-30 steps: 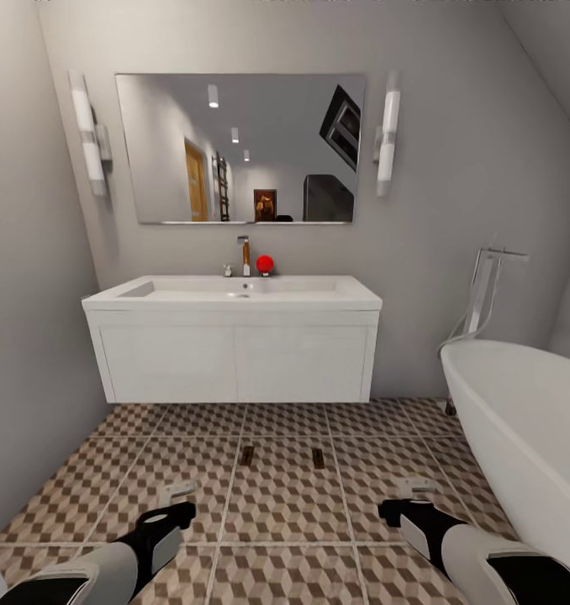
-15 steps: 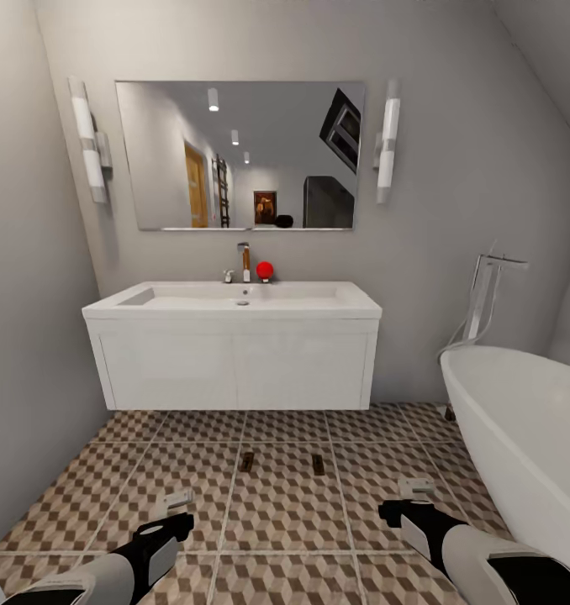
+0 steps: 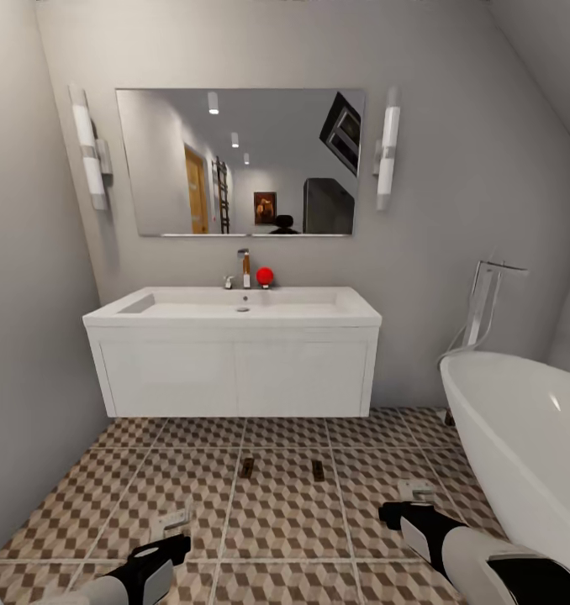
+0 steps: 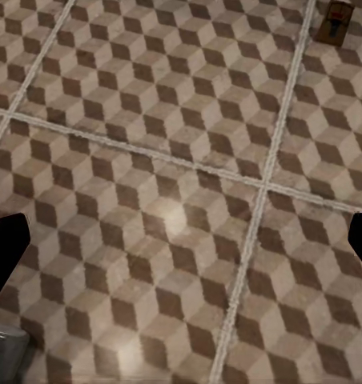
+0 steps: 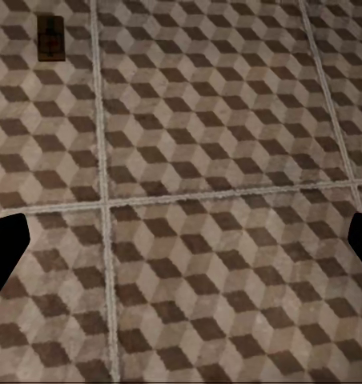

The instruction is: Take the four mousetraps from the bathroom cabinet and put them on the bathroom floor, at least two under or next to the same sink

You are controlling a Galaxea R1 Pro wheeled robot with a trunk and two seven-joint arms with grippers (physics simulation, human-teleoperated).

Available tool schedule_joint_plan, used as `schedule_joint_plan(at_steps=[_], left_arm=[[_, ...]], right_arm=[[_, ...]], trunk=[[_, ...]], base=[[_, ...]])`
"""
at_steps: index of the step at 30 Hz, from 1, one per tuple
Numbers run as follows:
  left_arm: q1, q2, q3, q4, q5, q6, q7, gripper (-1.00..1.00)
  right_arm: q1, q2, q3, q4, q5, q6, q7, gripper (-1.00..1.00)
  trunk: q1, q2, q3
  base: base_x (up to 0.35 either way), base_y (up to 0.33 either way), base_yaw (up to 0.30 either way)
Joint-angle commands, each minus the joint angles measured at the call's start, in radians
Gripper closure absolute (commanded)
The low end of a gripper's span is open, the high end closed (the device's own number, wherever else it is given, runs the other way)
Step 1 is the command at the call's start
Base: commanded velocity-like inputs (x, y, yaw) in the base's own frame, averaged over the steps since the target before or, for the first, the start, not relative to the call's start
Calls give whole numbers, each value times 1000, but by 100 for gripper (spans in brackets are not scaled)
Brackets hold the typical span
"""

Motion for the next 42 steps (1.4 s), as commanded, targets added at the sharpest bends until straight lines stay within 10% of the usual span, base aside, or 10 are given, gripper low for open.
schedule_joint_plan(at_steps=[1, 42], left_arm=[[5, 0, 3, 1, 6, -5, 1, -100], [135, 15, 3, 2, 8, -3, 2, -100]], right_arm=[[2, 0, 5, 1, -4, 2, -2, -100], [274, -25, 5, 1, -3, -63, 0, -100]], trunk=[[-4, 7, 2], [-161, 294, 131]], base=[[0, 0, 0], [0, 0, 0]])
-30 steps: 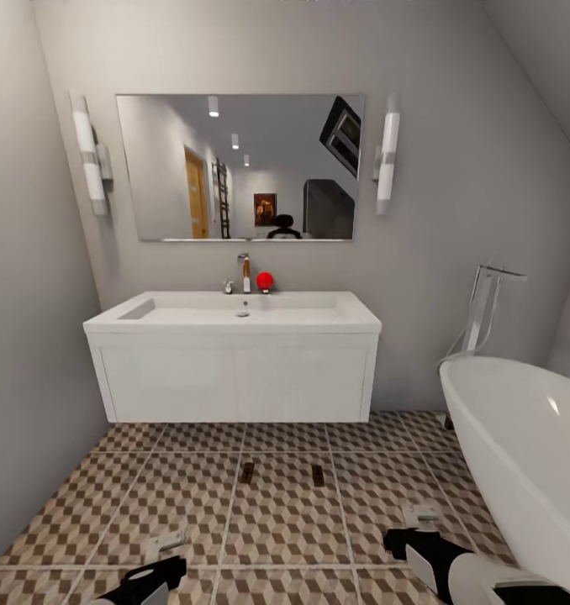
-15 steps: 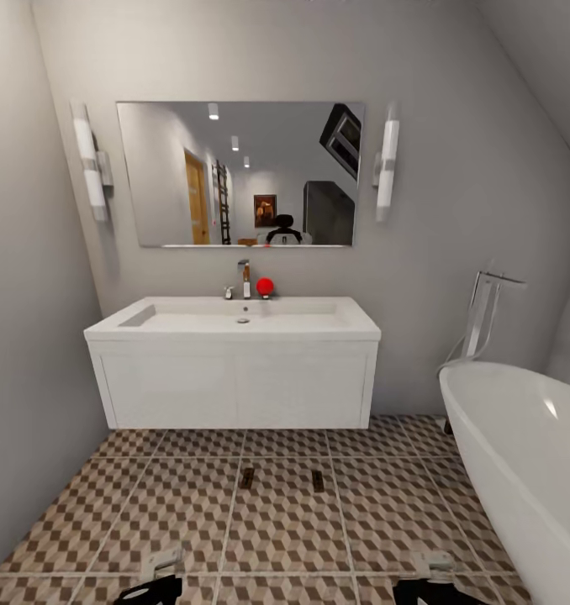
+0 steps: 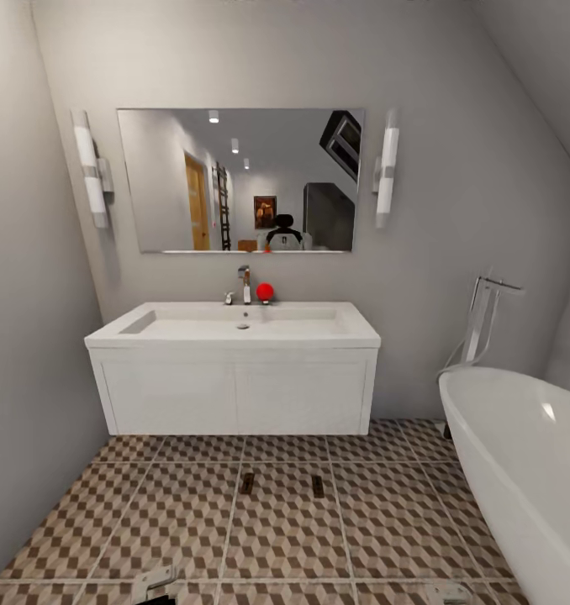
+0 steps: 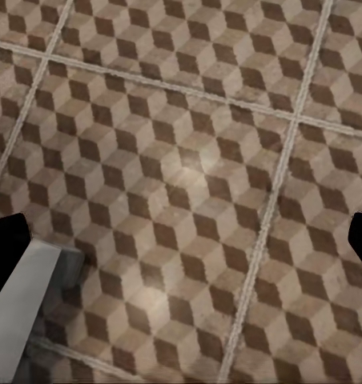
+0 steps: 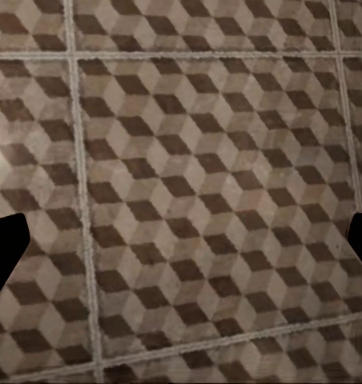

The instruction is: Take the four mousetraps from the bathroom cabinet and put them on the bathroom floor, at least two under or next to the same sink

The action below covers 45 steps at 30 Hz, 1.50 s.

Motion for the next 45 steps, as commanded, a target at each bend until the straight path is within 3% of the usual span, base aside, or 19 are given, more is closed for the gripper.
schedule_joint_plan(at_steps=[1, 13, 45], left_arm=[[3, 1, 3, 1, 6, -5, 0, -100], [49, 11, 3, 1, 6, -5, 0, -100], [197, 3, 3, 1, 6, -3, 0, -100]], right_arm=[[4, -4, 5, 2, -5, -1, -2, -100], [64, -22, 5, 2, -12, -25, -1, -100], [257, -10, 3, 2, -13, -30, 19, -100]], trunk=[[-4, 7, 2], [-50, 91, 40], [-173, 315, 140]], base=[[0, 0, 0], [0, 0, 0], [0, 0, 0]])
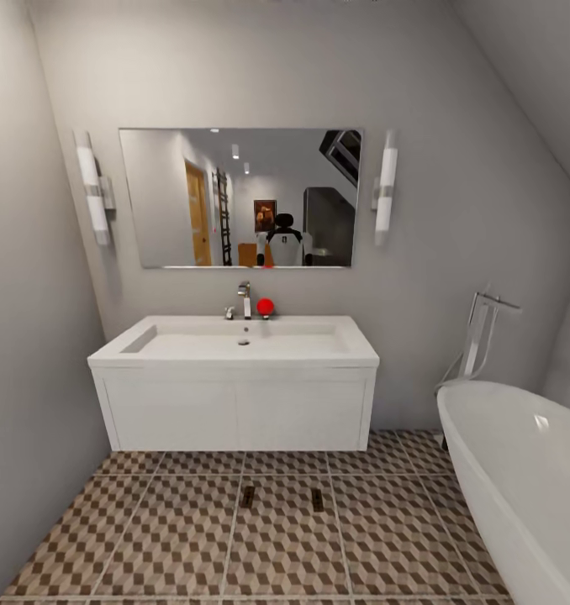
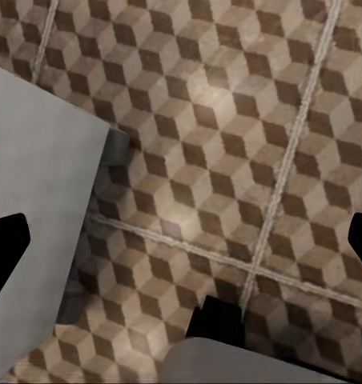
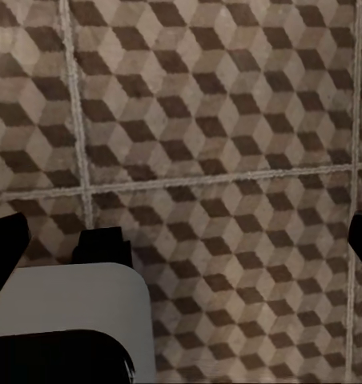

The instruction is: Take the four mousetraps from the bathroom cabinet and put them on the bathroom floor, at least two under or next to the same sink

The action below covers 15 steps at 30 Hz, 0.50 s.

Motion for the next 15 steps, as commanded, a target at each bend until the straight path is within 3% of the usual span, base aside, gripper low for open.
schedule_joint_plan(at_steps=[1, 7, 15], left_arm=[[4, -1, 3, 1, 6, -5, 0, -100], [30, -4, 3, 1, 6, -7, -1, -100], [55, -13, 3, 1, 6, -13, -1, -100]], right_arm=[[4, 1, 5, 3, -5, -2, 2, -100], [30, 2, 3, 3, -6, -2, 36, -100], [58, 4, 2, 3, -6, 1, 71, -100]], trunk=[[-4, 7, 2], [-27, 49, 21], [-27, 49, 21]], base=[[0, 0, 0], [0, 0, 0], [0, 0, 0]])
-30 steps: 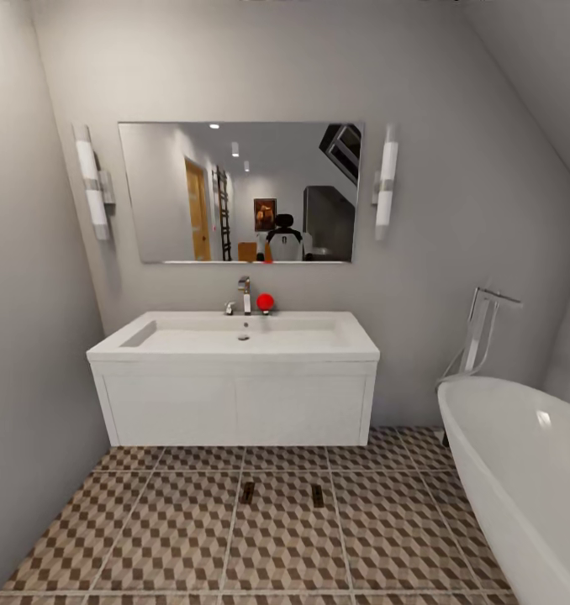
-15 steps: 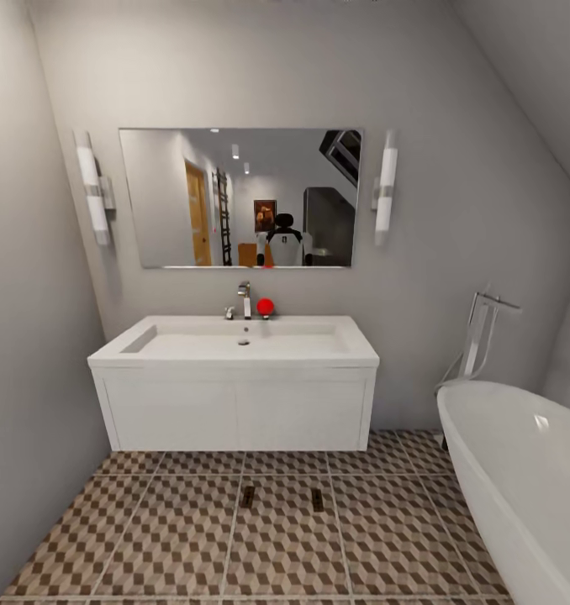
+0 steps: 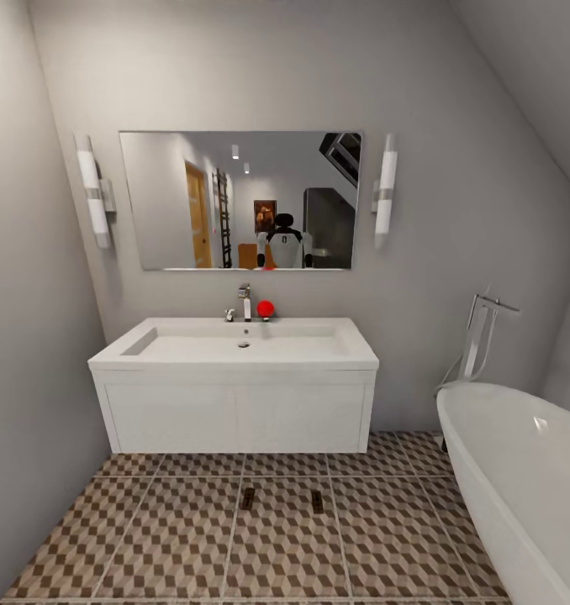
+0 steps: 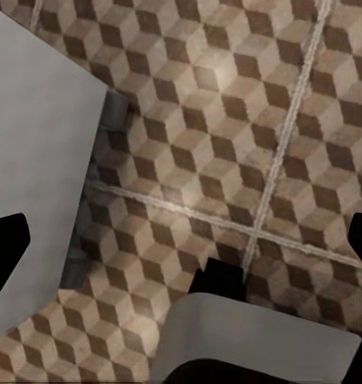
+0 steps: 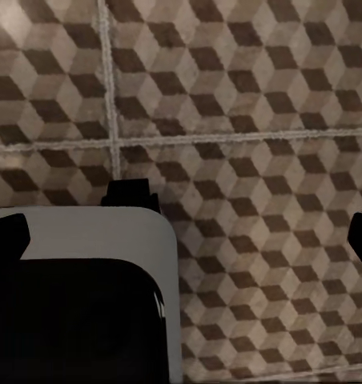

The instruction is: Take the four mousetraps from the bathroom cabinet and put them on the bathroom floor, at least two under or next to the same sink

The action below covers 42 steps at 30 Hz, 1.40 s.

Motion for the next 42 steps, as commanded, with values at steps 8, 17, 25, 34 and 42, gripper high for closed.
schedule_joint_plan(at_steps=[8, 17, 25, 34, 42], left_arm=[[20, -24, 3, 1, 5, -7, 0, -100], [50, -56, 3, 0, 4, -10, 1, -100], [54, -60, 3, -1, 4, -9, 0, -100], [55, -59, 3, -1, 4, -9, 1, -100], [55, -59, 3, -1, 4, -11, 0, -100]], right_arm=[[6, 1, 4, 3, -5, 4, 7, -100], [8, 1, 4, 2, -5, 6, 9, -100], [8, 0, 4, 2, -5, 7, 10, -100], [8, -1, 4, 2, -5, 7, 10, -100], [8, -2, 4, 2, -5, 5, 10, -100]], trunk=[[0, -1, -1], [0, -1, -1], [0, -1, -1], [0, -1, -1], [0, -1, -1]], base=[[0, 0, 0], [0, 0, 4], [0, 0, 139], [0, 0, 244], [0, 0, 264]])
